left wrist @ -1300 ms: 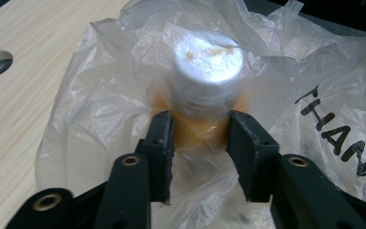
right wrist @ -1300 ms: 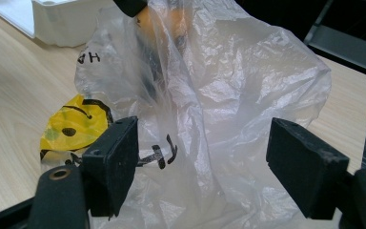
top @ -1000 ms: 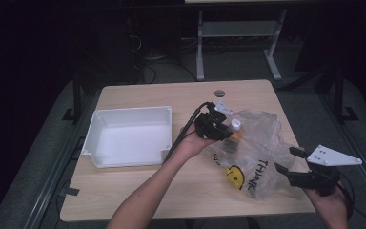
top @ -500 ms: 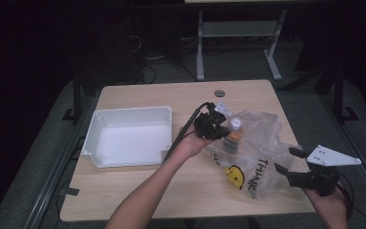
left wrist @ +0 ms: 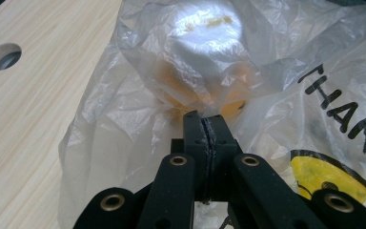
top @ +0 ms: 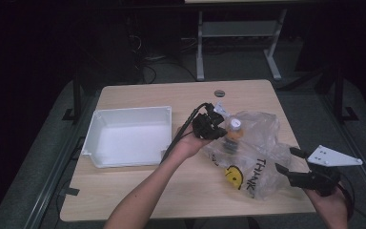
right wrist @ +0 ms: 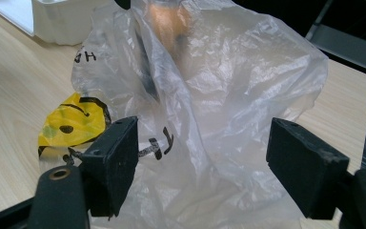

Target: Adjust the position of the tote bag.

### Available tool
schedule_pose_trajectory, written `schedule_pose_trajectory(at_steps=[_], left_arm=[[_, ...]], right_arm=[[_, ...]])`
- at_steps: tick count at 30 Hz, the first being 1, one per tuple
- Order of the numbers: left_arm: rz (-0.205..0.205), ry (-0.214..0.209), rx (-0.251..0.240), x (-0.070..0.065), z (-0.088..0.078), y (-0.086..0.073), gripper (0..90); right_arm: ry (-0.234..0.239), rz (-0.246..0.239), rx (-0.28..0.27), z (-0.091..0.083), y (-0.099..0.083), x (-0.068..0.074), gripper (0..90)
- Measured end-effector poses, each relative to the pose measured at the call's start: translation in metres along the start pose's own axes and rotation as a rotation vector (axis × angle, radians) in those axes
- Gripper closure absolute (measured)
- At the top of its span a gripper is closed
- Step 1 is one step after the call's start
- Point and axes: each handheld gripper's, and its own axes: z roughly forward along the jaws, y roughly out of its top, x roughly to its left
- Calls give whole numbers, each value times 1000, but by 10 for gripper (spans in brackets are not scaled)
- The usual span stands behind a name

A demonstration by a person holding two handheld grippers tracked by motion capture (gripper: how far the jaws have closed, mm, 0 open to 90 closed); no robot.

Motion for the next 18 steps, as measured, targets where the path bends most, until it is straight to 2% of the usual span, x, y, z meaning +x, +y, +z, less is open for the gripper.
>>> schedule_pose_trajectory(at_steps=[18], left_arm=[[-37, 11, 42, 6, 3, -21, 894]], right_arm=[[-6, 2, 2, -1, -1, -1, 259]])
